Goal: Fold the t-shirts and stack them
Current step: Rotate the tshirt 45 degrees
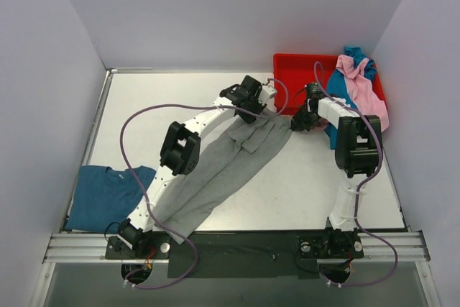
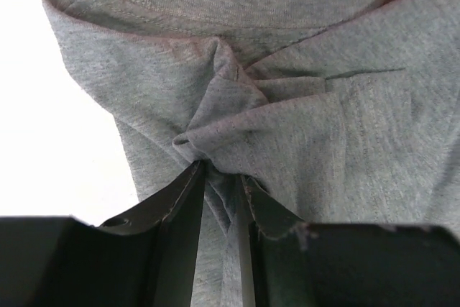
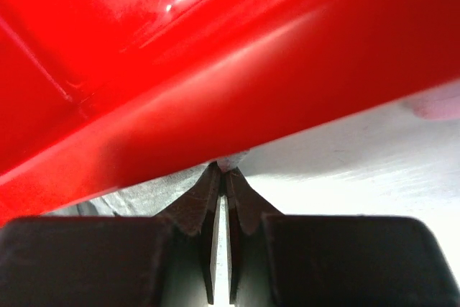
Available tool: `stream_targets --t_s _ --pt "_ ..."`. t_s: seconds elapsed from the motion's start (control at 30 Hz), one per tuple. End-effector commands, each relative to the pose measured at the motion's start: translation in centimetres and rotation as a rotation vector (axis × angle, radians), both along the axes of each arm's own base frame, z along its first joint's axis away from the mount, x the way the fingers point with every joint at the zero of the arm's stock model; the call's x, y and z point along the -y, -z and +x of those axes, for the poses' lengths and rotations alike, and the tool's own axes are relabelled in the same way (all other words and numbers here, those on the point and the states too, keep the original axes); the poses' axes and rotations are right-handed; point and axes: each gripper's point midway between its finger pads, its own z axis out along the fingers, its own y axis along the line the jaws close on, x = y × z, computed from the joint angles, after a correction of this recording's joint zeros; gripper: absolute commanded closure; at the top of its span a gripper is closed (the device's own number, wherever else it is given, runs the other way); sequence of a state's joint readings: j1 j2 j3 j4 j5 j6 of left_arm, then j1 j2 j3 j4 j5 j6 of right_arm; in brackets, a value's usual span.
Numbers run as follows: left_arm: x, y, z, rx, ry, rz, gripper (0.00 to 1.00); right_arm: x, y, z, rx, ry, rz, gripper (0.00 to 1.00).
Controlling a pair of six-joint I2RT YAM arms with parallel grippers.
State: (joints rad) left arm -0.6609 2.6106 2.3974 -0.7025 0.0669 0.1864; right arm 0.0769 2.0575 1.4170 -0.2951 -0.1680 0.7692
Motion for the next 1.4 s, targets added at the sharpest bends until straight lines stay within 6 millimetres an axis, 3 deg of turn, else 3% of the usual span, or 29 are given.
stream_targets --t_s 0.0,0.07,0.23,0.33,0.43,0.47,0.5,0.53,0.57,0.6,0.63,0.67,0.7,0.73,0.77,0.8,0.83,0.87,0.9,0.93,0.97,1.0,1.03,1.07,1.1,1.13,1.17,1.27,1.37 --pt "3.7 -2.7 -0.3 0.035 0.039 -0.11 0.65 2.2 -1.4 0.9 0.022 0.018 -0.045 1.0" --pt "3.6 -3.8 0.1 0.064 0.03 -0.114 0.62 2.4 -1.8 0.8 0.025 -0.004 -0.062 1.0" --pt "1.4 -7.7 2.0 0.186 0.01 -0.056 0.41 2.0 -3.5 0.2 0.055 -0.076 -0.077 0.74" --pt "-0.7 -11.8 2.8 0.258 -0.023 -0.036 0.34 1.6 -6.6 -0.4 0.131 -0.132 -0.121 0.61" --pt "-3.0 -15.0 2.6 0.276 -0.046 -0.03 0.32 0.5 -9.5 -1.3 0.211 -0.248 -0.195 0.55" --pt "-4.0 -17.0 2.0 0.281 -0.054 -0.033 0.31 -0.3 -11.3 -1.6 0.267 -0.309 -0.24 0.52" --pt "-4.8 -17.8 1.7 0.276 -0.064 -0.031 0.31 -0.9 -13.2 -2.2 0.323 -0.344 -0.257 0.5" --pt "-6.0 -19.1 0.4 0.258 -0.062 -0.027 0.31 -2.4 -14.5 -2.4 0.383 -0.43 -0.291 0.44" --pt "-7.3 -19.2 -0.5 0.223 -0.06 -0.005 0.31 -3.0 -15.8 -3.3 0.43 -0.471 -0.303 0.44" --pt "-8.2 -20.7 -1.8 0.211 -0.046 -0.014 0.31 -5.4 -17.1 -3.7 0.509 -0.592 -0.3 0.44" --pt "-10.1 -21.8 -3.8 0.167 -0.03 -0.008 0.32 -6.5 -18.2 -4.8 0.561 -0.662 -0.291 0.44" --pt "-11.6 -20.9 -4.9 0.097 -0.021 0.001 0.34 -9.8 -18.8 -5.9 0.631 -0.808 -0.235 0.44" --pt "-13.3 -21.8 -7.0 0.058 -0.022 0.008 0.35 -11.4 -19.4 -7.4 0.675 -0.898 -0.204 0.44" --pt "-15.5 -19.7 -8.2 -0.038 -0.034 0.027 0.38 -14.3 -19.9 -9.0 0.745 -1.038 -0.159 0.42" --pt "-17.5 -20.6 -10.1 -0.062 -0.036 0.039 0.39 -17.1 -20.0 -11.1 0.802 -1.142 -0.118 0.42" --pt "-19.9 -17.9 -11.5 -0.153 -0.055 0.085 0.4 -19.3 -20.1 -13.1 0.862 -1.288 -0.087 0.32" --pt "-21.7 -18.5 -13.3 -0.168 -0.063 0.103 0.41 -21.9 -19.8 -15.9 0.917 -1.416 -0.041 0.24" --pt "-24.1 -16.0 -15.0 -0.254 -0.075 0.151 0.41 -23.4 -19.7 -17.2 0.987 -1.529 -0.082 0.23" --pt "-25.4 -16.2 -16.5 -0.263 -0.081 0.155 0.42 -25.6 -18.8 -20.2 1.018 -1.654 -0.069 0.24" --pt "-27.5 -13.8 -18.5 -0.348 -0.084 0.18 0.42 -26.4 -17.8 -21.3 1.061 -1.767 -0.12 0.23" --pt "-28.6 -14.0 -19.6 -0.345 -0.084 0.174 0.42 -28.2 -17.0 -23.5 1.09 -1.868 -0.127 0.23" --pt "-30.5 -11.9 -21.3 -0.42 -0.09 0.181 0.42 -29.0 -16.2 -24.2 1.105 -1.933 -0.146 0.24" --pt "-31.7 -11.6 -22.2 -0.428 -0.104 0.18 0.41 -30.1 -14.3 -26.3 1.066 -2.033 -0.104 0.25" --pt "-33.4 -10.2 -23.4 -0.47 -0.113 0.198 0.41 -30.9 -14.2 -26.7 1.088 -2.095 -0.117 0.27" --pt "-34.1 -10.1 -23.8 -0.466 -0.11 0.2 0.41 -31.4 -12.3 -28.2 1.027 -2.176 -0.084 0.31" --pt "-35.1 -9.1 -24.7 -0.491 -0.109 0.204 0.41 -32.0 -12.2 -28.3 1.037 -2.202 -0.077 0.33" --pt "-35.3 -9.2 -25.3 -0.488 -0.092 0.194 0.41 -32.0 -10.8 -29.2 0.99 -2.251 -0.026 0.37" --pt "-34.2 -8.7 -27.6 -0.507 0.019 0.133 0.41 -32.7 -9.5 -30.6 1.03 -2.409 0.029 0.39" --pt "-32.7 -9.2 -29.1 -0.511 0.087 0.075 0.41 -33.3 -7.6 -33.9 1.029 -2.63 0.077 0.39"
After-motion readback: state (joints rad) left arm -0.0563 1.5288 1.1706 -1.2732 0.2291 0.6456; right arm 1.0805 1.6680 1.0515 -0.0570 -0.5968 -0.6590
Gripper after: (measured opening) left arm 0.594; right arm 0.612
